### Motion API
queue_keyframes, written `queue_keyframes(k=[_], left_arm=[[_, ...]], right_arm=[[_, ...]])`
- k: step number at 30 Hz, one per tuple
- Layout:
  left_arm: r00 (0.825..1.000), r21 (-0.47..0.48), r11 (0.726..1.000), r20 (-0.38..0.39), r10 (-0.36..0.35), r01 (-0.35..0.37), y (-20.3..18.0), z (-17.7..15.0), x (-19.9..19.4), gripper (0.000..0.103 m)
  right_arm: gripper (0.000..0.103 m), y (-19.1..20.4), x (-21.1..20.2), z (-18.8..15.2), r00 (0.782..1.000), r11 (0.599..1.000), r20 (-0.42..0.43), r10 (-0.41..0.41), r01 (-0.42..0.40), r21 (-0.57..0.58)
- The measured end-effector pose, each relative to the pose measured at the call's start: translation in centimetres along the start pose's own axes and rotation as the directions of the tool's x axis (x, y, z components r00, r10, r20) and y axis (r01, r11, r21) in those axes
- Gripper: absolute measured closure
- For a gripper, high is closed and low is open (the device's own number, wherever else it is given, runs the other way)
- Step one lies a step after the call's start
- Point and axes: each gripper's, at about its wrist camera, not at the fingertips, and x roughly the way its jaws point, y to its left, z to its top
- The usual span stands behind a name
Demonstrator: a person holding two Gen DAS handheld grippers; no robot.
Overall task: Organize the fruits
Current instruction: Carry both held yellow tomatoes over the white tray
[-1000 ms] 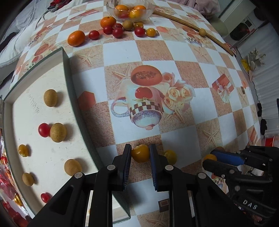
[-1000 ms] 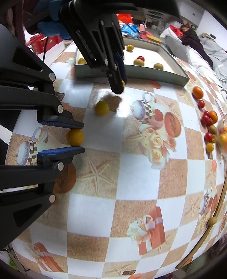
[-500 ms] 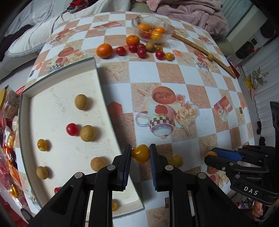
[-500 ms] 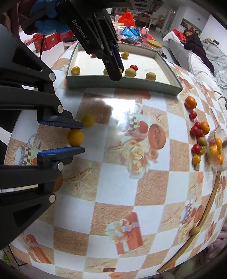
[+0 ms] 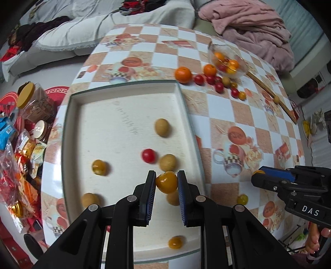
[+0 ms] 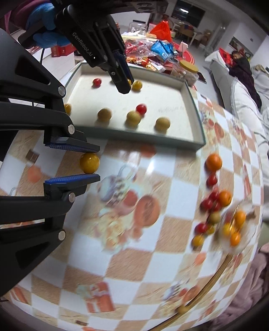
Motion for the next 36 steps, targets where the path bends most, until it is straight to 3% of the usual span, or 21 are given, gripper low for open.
queue_keyframes(k=[17, 36], left_arm=[[0.998, -0.093, 0.995, 0.029, 0.051, -0.048, 6.6, 1.7, 0.5, 0.080], [0.992, -0.110, 0.986, 0.020, 0.125, -0.123, 8.8, 5.8, 5.1, 0.080]], right_arm=[[0.080, 6.3, 2.6, 5.5, 0.999, 0.994, -0.007, 0.031, -0.032, -0.103], [0.080, 8.3, 7.8, 13.1, 0.999, 0.995, -0.014, 0.033, -0.034, -0.089]])
